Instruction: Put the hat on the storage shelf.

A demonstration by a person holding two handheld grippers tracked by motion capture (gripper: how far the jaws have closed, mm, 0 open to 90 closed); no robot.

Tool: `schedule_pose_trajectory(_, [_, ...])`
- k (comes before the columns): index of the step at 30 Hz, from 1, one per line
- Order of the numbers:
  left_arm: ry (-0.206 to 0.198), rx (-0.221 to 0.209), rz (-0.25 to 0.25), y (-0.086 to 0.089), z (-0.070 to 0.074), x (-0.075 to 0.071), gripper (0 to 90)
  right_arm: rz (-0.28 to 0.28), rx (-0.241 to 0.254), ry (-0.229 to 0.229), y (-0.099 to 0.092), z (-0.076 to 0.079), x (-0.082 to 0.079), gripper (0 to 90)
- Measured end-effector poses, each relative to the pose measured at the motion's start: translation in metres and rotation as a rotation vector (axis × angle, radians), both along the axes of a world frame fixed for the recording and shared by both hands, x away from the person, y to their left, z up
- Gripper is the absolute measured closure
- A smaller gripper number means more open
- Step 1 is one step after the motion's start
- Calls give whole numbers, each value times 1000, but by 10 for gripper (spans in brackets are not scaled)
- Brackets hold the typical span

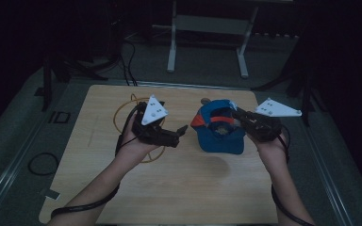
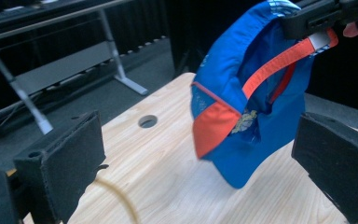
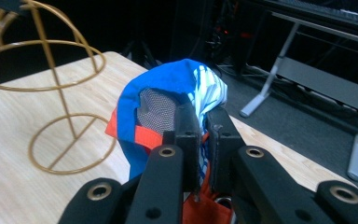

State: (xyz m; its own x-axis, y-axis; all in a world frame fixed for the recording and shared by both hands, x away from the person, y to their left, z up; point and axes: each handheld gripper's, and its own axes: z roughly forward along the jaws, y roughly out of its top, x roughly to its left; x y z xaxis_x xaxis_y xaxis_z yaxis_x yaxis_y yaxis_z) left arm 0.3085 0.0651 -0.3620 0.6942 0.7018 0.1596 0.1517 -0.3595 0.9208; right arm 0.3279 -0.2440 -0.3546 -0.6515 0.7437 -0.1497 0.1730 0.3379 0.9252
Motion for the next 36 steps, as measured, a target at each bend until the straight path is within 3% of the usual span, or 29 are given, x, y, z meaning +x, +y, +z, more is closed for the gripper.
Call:
schedule_pose_trajectory(10, [25,2,-65,-40,-4,15,101,54,-11,-18,6,2,-18,846])
schedule_pose_trajectory(14, [76,51,-82,-56,-5,26,148,64,-12,-24,8,1,-23,846])
schedule_pose_trajectory(21, [122,104,-92,-74,-15,38,234,92,-16,-20,14,-5,-27,846])
schedule_pose_trajectory(23, [127,114,-105,-75,-17,39,306,92,-23,-18,15,-7,-28,846])
schedule_pose_trajectory(27, [127,94,-118,-74,-19,40,429,90,-32,-20,15,-9,-27,846])
schedule_pose_trajectory(30, [130,116,-125,-75,-22,41,569,89,-25,-14,13,-10,-26,847])
schedule_pose_trajectory(34, [138,150,-103,-81,-27,43,646,94,-29,-10,15,-12,-27,846])
schedule_pose_trajectory(36, [147,143,-93,-84,-29,45,691,103,-33,-9,17,-12,-28,846])
